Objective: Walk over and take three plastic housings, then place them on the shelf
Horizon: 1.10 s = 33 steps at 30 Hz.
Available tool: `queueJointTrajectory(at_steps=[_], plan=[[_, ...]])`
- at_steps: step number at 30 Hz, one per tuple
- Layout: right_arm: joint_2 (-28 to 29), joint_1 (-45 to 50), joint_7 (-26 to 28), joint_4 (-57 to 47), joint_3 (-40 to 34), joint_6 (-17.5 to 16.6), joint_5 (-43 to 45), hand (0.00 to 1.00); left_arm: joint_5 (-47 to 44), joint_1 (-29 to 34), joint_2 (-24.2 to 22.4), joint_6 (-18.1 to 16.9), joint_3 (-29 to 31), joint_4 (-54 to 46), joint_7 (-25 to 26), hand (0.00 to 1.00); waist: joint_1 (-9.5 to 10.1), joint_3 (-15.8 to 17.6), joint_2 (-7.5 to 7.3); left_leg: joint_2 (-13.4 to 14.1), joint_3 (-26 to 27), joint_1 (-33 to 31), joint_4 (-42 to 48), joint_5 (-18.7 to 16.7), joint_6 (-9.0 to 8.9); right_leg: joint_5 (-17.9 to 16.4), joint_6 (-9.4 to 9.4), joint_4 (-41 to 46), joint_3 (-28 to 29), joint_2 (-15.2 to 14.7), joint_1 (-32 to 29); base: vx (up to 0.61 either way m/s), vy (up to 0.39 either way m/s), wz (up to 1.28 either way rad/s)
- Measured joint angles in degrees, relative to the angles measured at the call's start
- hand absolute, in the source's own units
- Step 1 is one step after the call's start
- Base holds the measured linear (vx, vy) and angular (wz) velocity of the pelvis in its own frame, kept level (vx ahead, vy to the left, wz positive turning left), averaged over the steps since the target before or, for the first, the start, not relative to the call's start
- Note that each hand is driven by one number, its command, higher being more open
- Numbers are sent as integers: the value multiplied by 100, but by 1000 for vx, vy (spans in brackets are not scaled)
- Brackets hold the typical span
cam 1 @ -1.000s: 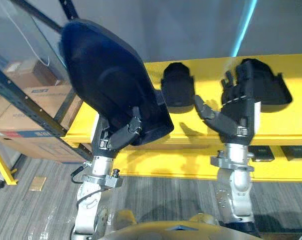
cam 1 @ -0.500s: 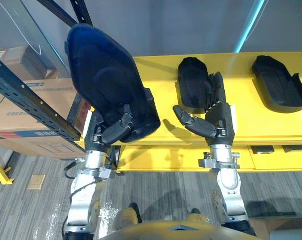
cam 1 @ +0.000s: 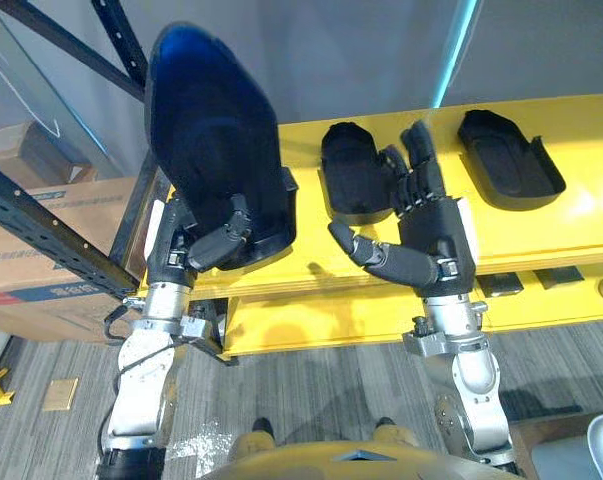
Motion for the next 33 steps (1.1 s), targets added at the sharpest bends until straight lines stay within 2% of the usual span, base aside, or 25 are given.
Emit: queueJointTrajectory(at_steps=[5, 8, 13, 21, 25, 31, 32, 33], plan=[[-335, -7, 280, 0, 266, 17, 17, 100, -187, -286, 187, 207, 69, 645, 64, 0, -40, -22, 63, -92, 65, 92, -160, 93, 23, -40, 36, 148, 60, -84, -83, -14, 7, -4], [-470, -124, 419, -1, 456, 35, 20, 100, -397, -368, 288, 216, 165, 1064, 32, 0, -113, -38, 108, -142, 81, 91, -171, 112, 31, -95, 63, 305, 104, -141, -175, -22, 7, 0], [-738, -170, 578, -4, 701, 143, 12, 100, -833, -670, 311, 281, 439, 1793, -159, 0, -126, -76, 186, -215, 102, 104, -263, 194, 54, -171, 86, 525, 159, -216, -310, -42, 6, -1], [-999, -409, 656, -4, 883, 292, 19, 100, -986, -1010, 371, 610, 589, 2453, -364, 0, -139, -88, 309, -239, 94, 77, -266, 235, 48, -168, 92, 624, 162, -252, -377, -44, 6, 1], [-1048, -491, 661, -5, 980, 382, 35, 100, -1011, -1218, 481, 719, 633, 2721, -436, 0, -148, -77, 419, -247, 112, 43, -304, 273, 50, -166, 96, 628, 177, -257, -450, -50, 3, -1], [-1214, -907, 662, -89, 1130, 507, 186, 100, -1033, -1771, 611, 838, 719, 3072, -514, 0, -261, 81, 520, -253, 146, -129, -367, 387, 53, -128, 147, 666, 215, -260, -678, -29, 1, 0], [-1214, -1007, 662, -156, 1151, 534, 190, 100, -1058, -1894, 686, 869, 722, 3101, -514, 100, -277, 174, 525, -255, 161, -135, -368, 389, 49, -129, 146, 687, 242, -260, -710, -43, -1, -10], [-1215, -1086, 660, -274, 1151, 550, 190, 100, -1123, -2023, 749, 926, 731, 3102, -508, 100, -288, 252, 516, -259, 205, -183, -368, 393, 40, -128, 147, 725, 300, -259, -808, -40, 1, -11]])
